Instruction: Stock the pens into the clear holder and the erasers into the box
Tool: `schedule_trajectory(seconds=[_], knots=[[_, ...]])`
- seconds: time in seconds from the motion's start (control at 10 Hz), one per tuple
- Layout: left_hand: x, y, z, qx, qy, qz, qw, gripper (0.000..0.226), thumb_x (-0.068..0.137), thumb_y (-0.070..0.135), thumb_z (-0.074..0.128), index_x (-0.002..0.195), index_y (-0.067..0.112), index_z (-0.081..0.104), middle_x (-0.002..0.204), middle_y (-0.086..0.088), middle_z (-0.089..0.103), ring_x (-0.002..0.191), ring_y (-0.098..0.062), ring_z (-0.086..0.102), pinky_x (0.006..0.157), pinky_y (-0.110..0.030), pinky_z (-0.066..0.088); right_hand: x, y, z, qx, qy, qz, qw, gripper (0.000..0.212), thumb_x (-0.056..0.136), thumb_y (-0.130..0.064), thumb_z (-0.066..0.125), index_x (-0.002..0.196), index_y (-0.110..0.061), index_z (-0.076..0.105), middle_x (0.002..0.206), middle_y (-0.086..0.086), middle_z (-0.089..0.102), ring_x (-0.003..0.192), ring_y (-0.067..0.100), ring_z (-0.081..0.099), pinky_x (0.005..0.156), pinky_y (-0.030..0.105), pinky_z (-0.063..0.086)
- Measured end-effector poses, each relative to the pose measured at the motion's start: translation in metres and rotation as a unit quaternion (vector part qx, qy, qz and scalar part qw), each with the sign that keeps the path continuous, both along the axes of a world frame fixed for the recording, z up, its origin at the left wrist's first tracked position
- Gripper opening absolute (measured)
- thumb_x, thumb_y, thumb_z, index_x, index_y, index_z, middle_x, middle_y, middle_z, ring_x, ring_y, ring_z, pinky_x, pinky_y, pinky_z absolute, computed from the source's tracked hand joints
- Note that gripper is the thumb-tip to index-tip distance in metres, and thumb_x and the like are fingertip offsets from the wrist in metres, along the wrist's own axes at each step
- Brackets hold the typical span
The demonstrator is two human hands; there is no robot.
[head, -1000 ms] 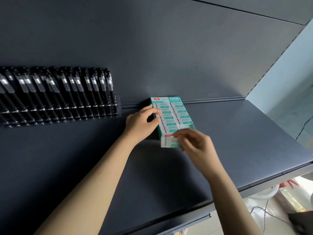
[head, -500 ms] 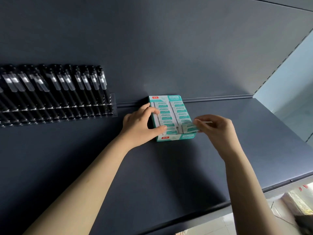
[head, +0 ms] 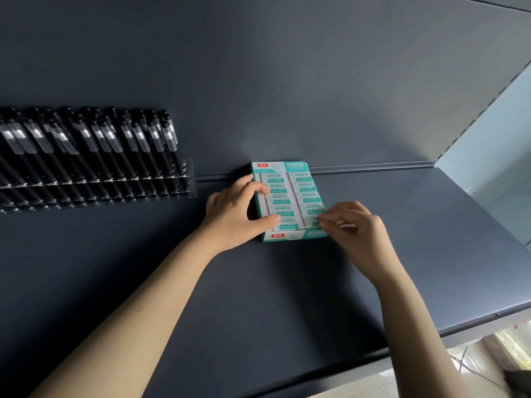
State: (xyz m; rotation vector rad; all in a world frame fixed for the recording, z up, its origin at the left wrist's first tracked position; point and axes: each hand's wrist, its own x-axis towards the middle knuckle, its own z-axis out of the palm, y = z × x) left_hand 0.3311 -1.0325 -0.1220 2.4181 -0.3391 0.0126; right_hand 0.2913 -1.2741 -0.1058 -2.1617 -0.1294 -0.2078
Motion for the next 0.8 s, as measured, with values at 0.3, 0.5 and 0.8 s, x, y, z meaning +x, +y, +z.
schedule_trajectory(seconds=[0.3,0.5,0.8], knots=[[-0.017,-0.022,-0.01,0.035,0.012,0.034,0.999,0.049,0.099,0.044,0.038,0.142,0.025,0.026,0.152,0.007,0.037,0.141,-0.014,0.028,0.12,-0.041,0.002,-0.007,-0.001,-0.012,-0.052,-0.059,0.01,0.997,0.027,0.089,0.001,0.066,0.112,-0.011,0.074,0.115,-0.001,0.06,0.095,0.002,0.061,0.082,0.006,0.049],[-0.018,-0.027,-0.017,0.043,-0.021,0.061,0.997,0.049,0.1,0.041,0.037,0.145,0.023,0.027,0.152,0.005,0.037,0.141,-0.015,0.029,0.118,-0.041,0.004,-0.004,-0.007,-0.016,-0.051,-0.062,0.027,0.996,0.027,0.091,-0.001,0.065,0.113,-0.013,0.073,0.118,0.0,0.061,0.099,0.013,0.063,0.086,0.01,0.05],[-0.13,-0.03,0.003,0.048,-0.149,0.062,0.986,0.048,0.092,0.045,0.039,0.122,0.015,0.062,0.127,-0.003,0.063,0.117,-0.028,0.057,0.098,-0.042,0.045,-0.078,-0.019,-0.002,-0.104,-0.174,0.006,0.979,0.012,0.09,-0.019,0.068,0.102,-0.02,0.073,0.095,-0.009,0.062,0.075,0.005,0.06,0.066,0.007,0.044]])
